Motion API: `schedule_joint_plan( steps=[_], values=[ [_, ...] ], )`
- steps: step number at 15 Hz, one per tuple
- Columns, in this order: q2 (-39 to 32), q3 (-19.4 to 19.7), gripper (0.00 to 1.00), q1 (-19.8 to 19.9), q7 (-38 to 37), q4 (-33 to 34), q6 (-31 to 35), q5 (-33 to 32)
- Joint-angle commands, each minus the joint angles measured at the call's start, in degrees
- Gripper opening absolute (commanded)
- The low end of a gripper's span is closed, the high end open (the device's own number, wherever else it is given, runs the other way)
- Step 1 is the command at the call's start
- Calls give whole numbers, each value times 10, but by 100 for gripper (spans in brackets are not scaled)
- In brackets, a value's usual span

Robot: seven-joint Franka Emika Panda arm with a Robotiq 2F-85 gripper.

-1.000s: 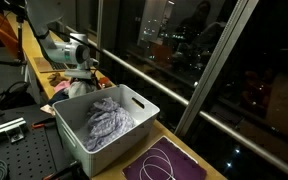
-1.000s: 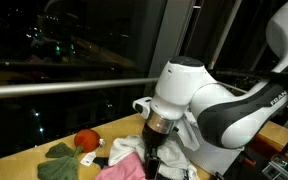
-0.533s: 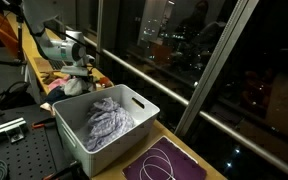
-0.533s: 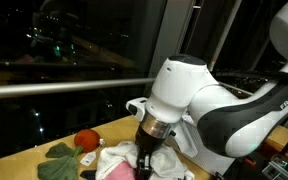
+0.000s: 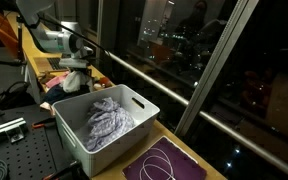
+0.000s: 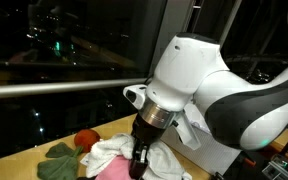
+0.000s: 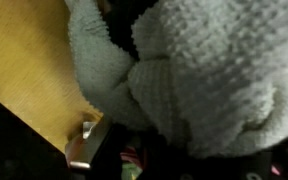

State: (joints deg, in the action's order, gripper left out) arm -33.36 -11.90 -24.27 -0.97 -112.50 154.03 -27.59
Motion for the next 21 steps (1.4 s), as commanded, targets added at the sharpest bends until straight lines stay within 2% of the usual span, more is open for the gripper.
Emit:
schedule_joint_plan(
  steps=[1, 7, 13, 17, 21],
  values=[
    [66, 16, 0, -16, -2, -31, -14, 7],
    [215, 22, 0, 18, 12, -70, -79, -3],
    [353, 23, 0, 93, 79, -72, -167, 12],
    [423, 42, 0, 144, 148, -52, -213, 26],
    [479, 69, 0, 178, 211, -12, -250, 28]
  ],
)
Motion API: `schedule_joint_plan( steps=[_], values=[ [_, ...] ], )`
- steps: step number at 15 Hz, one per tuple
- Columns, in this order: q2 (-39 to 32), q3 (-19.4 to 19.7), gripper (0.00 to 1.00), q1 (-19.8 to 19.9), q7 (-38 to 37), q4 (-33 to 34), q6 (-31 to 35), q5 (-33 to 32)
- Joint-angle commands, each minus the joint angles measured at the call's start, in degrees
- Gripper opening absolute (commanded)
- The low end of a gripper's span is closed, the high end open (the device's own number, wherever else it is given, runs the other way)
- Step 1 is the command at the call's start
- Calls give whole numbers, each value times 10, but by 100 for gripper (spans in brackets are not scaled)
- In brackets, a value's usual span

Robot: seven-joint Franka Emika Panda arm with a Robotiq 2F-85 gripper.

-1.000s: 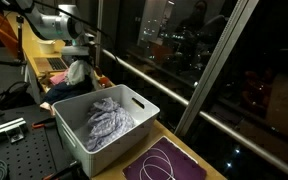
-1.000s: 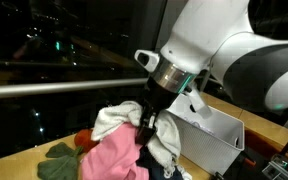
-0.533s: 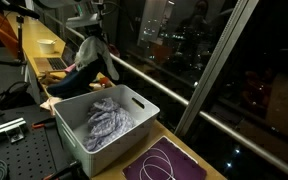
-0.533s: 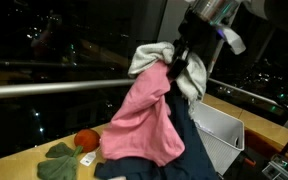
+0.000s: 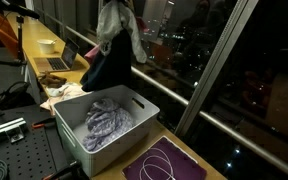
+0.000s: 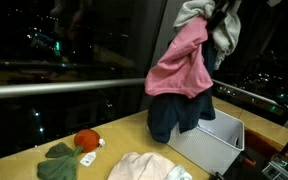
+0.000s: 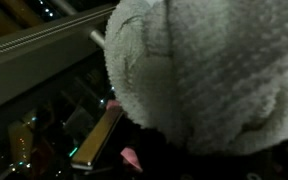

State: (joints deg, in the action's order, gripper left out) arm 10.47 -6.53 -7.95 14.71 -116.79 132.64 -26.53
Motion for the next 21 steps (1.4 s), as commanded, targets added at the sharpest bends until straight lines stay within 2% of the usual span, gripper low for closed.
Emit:
schedule_joint_plan(
  steps=[1, 4, 7, 16, 21],
  values=[
    [49, 22, 0, 20, 72, 51, -49, 18],
    [60, 39, 0, 27, 122, 105, -77, 26],
    [48, 43, 0, 27, 131, 109, -61, 29],
    [-12, 70, 0, 37, 146, 8, 34, 90],
    [-40, 71, 0, 39, 158, -27, 63, 131]
  ],
)
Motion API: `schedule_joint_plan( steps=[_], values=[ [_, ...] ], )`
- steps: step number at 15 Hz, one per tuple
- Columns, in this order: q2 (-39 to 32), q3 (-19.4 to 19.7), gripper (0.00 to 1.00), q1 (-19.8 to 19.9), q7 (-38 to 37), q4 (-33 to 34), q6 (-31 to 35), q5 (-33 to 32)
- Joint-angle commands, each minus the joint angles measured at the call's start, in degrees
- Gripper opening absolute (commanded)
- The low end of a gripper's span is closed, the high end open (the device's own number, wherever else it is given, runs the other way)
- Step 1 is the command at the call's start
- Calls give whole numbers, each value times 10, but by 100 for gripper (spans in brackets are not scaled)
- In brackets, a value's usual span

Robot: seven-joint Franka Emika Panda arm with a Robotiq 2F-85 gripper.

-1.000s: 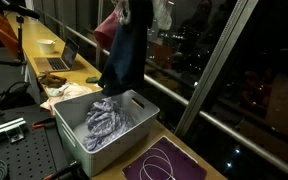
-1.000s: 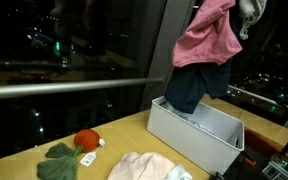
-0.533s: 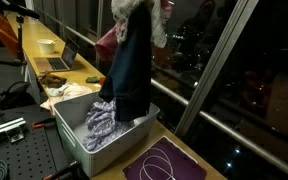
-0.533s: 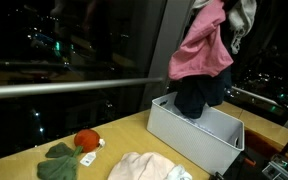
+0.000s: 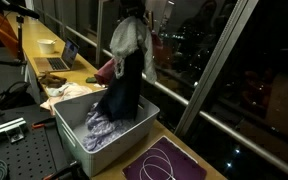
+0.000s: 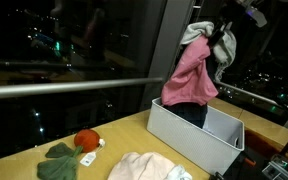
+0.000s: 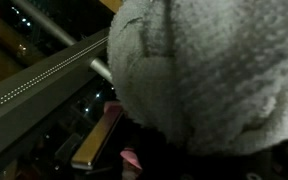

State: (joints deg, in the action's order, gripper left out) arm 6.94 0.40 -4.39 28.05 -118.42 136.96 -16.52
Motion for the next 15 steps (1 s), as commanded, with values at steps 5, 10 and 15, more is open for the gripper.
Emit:
schedule_joint_plan(
  steps=[5, 10, 15],
  values=[
    [-18, -2, 17, 4, 33, -27, 16, 54],
    [-22, -6, 54, 4, 25, -31, 15, 56],
    [-27, -21, 90, -4, 8, -29, 16, 46]
  ],
)
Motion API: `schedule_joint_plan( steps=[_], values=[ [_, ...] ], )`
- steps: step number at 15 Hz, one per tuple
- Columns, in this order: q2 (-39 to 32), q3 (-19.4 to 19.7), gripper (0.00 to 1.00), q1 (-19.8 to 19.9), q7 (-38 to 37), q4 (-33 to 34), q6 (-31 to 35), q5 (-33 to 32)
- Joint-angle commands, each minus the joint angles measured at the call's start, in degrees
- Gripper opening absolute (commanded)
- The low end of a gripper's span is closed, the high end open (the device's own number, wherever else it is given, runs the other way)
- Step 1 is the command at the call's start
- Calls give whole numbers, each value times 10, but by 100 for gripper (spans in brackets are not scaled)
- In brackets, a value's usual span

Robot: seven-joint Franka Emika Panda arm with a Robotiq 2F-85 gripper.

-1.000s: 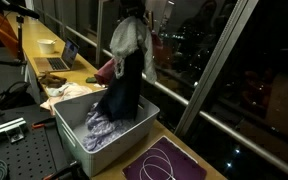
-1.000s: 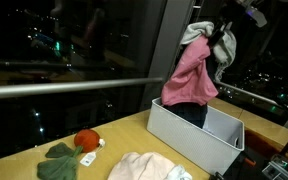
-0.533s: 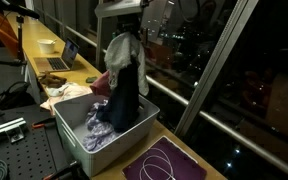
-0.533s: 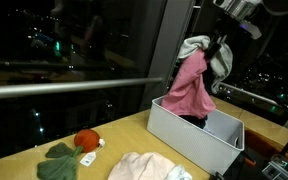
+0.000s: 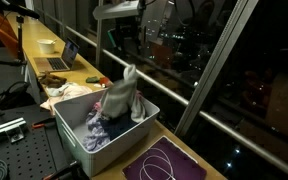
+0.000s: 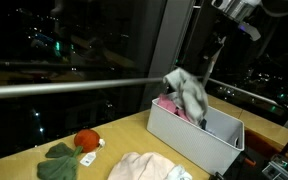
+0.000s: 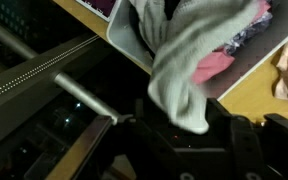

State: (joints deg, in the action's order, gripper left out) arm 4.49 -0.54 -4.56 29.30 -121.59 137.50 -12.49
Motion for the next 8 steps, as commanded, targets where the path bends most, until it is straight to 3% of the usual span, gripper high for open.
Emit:
schedule_joint_plan(
  steps=[1, 8],
  values=[
    [-2, -15, 98, -5, -8, 2, 10, 4],
    [-42, -92, 100, -57, -87, 31, 2, -32]
  ],
)
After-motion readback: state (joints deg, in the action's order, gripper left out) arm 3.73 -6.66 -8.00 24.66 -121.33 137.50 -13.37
